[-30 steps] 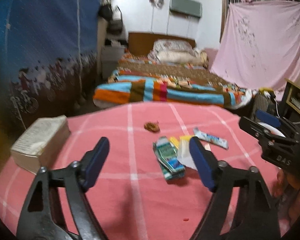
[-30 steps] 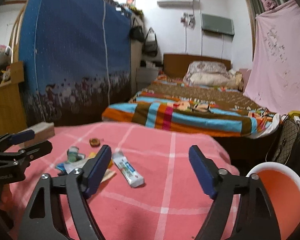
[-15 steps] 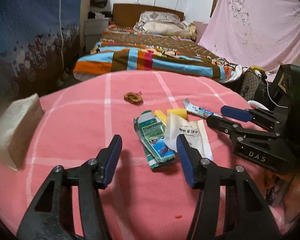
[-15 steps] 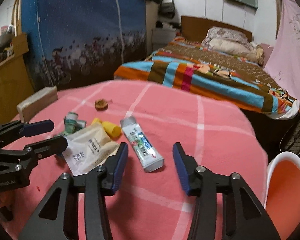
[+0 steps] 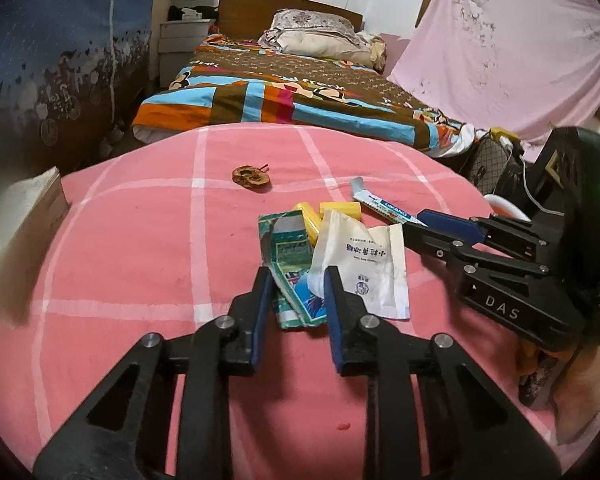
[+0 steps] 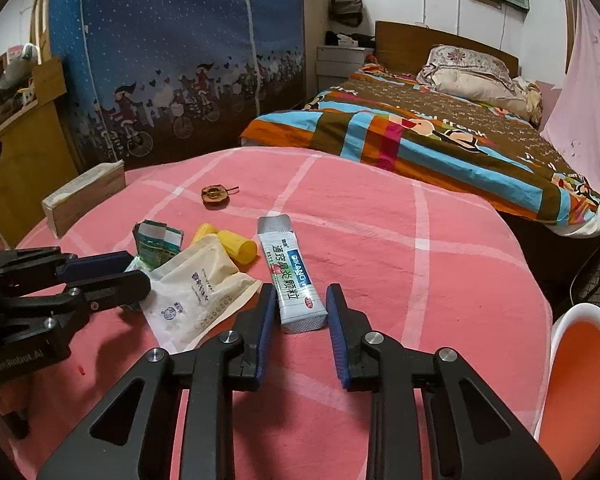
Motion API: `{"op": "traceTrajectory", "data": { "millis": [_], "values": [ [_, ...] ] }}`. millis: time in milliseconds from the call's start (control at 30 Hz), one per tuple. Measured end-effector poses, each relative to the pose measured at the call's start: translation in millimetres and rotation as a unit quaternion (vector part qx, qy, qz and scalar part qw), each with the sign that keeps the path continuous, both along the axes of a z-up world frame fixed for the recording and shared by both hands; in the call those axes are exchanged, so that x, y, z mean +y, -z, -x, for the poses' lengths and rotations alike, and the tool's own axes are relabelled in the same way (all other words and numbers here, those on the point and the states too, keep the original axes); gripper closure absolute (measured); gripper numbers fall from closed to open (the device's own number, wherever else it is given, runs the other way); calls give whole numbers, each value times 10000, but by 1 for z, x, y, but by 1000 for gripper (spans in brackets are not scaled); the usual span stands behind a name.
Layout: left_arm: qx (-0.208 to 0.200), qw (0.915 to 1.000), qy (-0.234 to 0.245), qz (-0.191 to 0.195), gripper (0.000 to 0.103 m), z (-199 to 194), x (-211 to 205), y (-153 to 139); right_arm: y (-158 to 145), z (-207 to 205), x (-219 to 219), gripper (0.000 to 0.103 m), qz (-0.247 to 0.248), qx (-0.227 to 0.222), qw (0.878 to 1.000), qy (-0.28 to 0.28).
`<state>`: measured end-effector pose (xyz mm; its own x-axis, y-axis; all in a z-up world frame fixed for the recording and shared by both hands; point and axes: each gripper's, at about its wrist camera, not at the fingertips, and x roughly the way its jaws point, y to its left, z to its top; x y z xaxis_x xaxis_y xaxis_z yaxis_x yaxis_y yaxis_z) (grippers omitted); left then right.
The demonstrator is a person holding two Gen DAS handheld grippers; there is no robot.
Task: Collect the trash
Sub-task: 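Grasp the green box with the left tool while the right tool grasps the toothpaste tube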
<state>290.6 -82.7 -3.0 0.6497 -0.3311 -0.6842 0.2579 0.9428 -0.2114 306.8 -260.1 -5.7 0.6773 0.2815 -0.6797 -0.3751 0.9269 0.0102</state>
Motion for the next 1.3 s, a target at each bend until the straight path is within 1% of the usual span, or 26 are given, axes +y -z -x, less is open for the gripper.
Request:
{"op": "traceTrajectory", "data": {
  "millis": [133, 200, 333, 467, 600, 733, 833, 867, 967, 1133, 1200, 1300],
  "values": [
    [43, 9998, -75, 161, 100, 2, 5, 1, -4, 5, -4, 80, -86, -87, 9999, 42],
    [28, 9997, -187, 165, 100, 2, 8, 0, -4, 7, -6, 80, -117, -84, 9999, 37],
    [185, 9988, -440, 126, 99, -6, 10, 2, -5, 10, -5, 80, -95, -101, 9999, 17],
    [234, 9977, -554, 317, 92, -17, 12, 0, -5, 9, -7, 80, -120, -105, 9999, 55],
    [298, 9980, -473, 308, 87, -25, 5, 2, -5, 9, -10, 80, -184, -86, 9997, 109],
    [350, 9978, -526, 208, 87, -30, 0, 4, -4, 9, -11, 80, -207, -75, 9997, 114],
    [349, 9975, -560, 267, 89, -29, 3, 4, -4, 9, -11, 80, -206, -75, 9997, 114],
    [342, 9972, -587, 298, 92, -28, 5, 4, -4, 9, -11, 80, -208, -77, 9997, 113],
    [338, 9969, -586, 408, 96, -24, 10, 5, -5, 10, -11, 80, -216, -109, 9996, 120],
    [94, 9974, -586, 411, 98, -13, 10, -2, -11, 17, -13, 80, -289, -366, 9988, 129],
    [-130, 9971, -628, 410, 98, -6, 9, -7, -14, 21, -14, 80, -339, -520, 9980, 119],
    [-580, 9954, -686, 341, 98, 7, 7, -19, -21, 32, -18, 80, -449, -878, 9950, 151]
  ]
}}
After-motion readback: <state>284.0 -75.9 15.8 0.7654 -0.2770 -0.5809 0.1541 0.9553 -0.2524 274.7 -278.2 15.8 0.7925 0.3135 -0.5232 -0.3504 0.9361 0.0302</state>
